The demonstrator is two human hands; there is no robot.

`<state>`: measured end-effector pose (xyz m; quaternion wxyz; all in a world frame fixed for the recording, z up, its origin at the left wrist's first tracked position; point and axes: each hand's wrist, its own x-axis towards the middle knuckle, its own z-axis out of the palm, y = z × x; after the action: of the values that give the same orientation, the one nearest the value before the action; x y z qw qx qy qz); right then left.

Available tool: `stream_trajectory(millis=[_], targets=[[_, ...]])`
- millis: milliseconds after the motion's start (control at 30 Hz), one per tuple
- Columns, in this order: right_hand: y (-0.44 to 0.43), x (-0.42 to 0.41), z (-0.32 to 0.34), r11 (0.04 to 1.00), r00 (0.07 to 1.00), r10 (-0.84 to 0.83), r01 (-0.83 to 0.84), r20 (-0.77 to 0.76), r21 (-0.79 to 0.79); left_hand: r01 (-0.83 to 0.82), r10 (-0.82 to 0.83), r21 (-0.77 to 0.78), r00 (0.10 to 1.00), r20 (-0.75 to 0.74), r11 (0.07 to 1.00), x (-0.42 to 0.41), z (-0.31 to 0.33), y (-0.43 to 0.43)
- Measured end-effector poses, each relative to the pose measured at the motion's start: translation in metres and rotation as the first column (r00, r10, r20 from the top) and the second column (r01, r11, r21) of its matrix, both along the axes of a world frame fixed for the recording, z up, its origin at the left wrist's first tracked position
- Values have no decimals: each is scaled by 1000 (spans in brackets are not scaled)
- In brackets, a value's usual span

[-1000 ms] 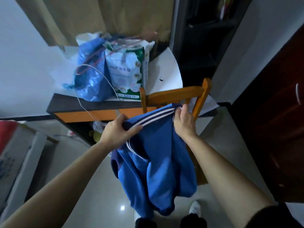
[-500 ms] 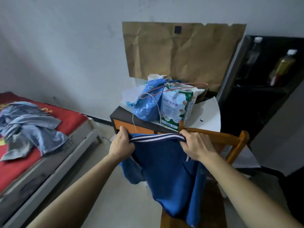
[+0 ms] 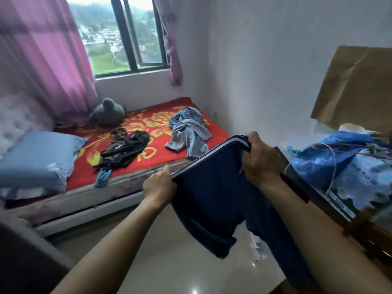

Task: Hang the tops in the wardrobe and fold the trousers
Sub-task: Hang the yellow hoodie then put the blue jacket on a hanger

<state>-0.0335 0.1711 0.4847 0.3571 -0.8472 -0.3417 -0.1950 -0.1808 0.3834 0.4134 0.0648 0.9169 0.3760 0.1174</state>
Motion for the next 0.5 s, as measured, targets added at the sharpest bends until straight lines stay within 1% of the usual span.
stream_trajectory(millis=[67,167,267,333,400,500], targets=[[36,-23,8,996,995,90,-90,-42,3,-116,113,-44,992,-55,992,-40,0,27],[91,-48,13,981,967,177,-188,-183,-43,-269,262,-140,962,-72,953,-97,3,65],[148,-79,14,958,942,243,-270,-231,-94,-354,377,-324,926,6,877,-152,5,103],[189,-108,17,936,917,327,-347,-227,-57,-360,441,-444,893,90,820,-191,12,130],[235,-140,21,909,874,399,-416,-276,-3,-379,507,-493,849,151,783,-231,19,158],[307,-186,33,867,760,474,-490,-445,87,-447,606,-512,771,195,734,-290,31,197]])
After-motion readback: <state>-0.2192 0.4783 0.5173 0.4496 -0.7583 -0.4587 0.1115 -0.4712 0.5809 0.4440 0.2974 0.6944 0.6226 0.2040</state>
